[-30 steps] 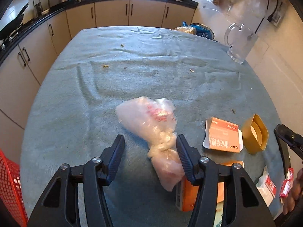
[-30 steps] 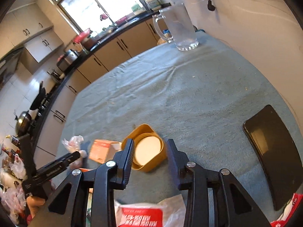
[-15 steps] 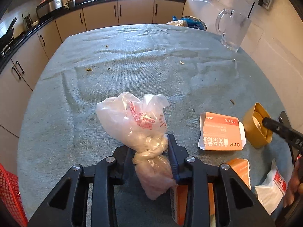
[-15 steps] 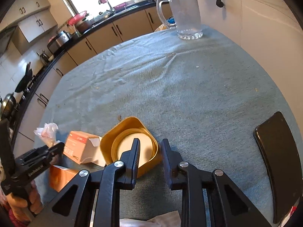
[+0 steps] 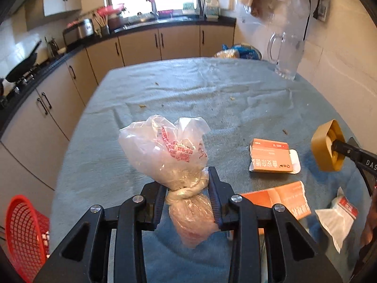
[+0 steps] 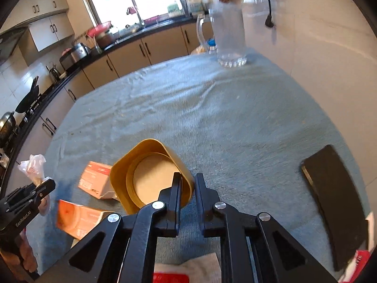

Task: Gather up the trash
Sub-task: 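Lift the plastic bag with the left tool while the right tool lifts the yellow container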

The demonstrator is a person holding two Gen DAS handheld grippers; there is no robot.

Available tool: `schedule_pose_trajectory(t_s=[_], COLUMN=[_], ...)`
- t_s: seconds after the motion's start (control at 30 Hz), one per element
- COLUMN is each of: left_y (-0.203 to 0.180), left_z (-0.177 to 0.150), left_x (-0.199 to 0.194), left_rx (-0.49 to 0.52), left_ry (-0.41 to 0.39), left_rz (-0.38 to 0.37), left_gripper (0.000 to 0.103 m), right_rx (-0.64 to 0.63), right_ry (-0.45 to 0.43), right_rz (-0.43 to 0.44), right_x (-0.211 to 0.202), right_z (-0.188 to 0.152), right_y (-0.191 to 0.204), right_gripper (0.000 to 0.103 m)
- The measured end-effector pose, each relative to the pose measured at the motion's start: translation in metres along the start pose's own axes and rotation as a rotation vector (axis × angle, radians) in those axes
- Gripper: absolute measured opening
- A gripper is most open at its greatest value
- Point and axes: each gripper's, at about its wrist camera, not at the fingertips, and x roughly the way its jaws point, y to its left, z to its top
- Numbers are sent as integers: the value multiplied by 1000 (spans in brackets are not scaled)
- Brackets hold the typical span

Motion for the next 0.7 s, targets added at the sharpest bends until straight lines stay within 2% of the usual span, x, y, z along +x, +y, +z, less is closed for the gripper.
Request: schedule_pose_trajectory(t_s=[0.1,0.3,0.7], left_y=[3,6,13], left_z=[-6,-19,-37], left_x=[-20,-41,-55], left_rx=[-4,-3,0], left_ry=[-49,-79,-77], left_rz=[11,15,15], left_gripper=[33,33,33], right_rx=[-50,-156,-243], right_ry=[-61,-146,-164], right_rz=[-22,-67,-62], right_x=[-24,-55,-67], right_z=[-3,-18,-34], right_y=[15,50,82], right_gripper=[12,12,12])
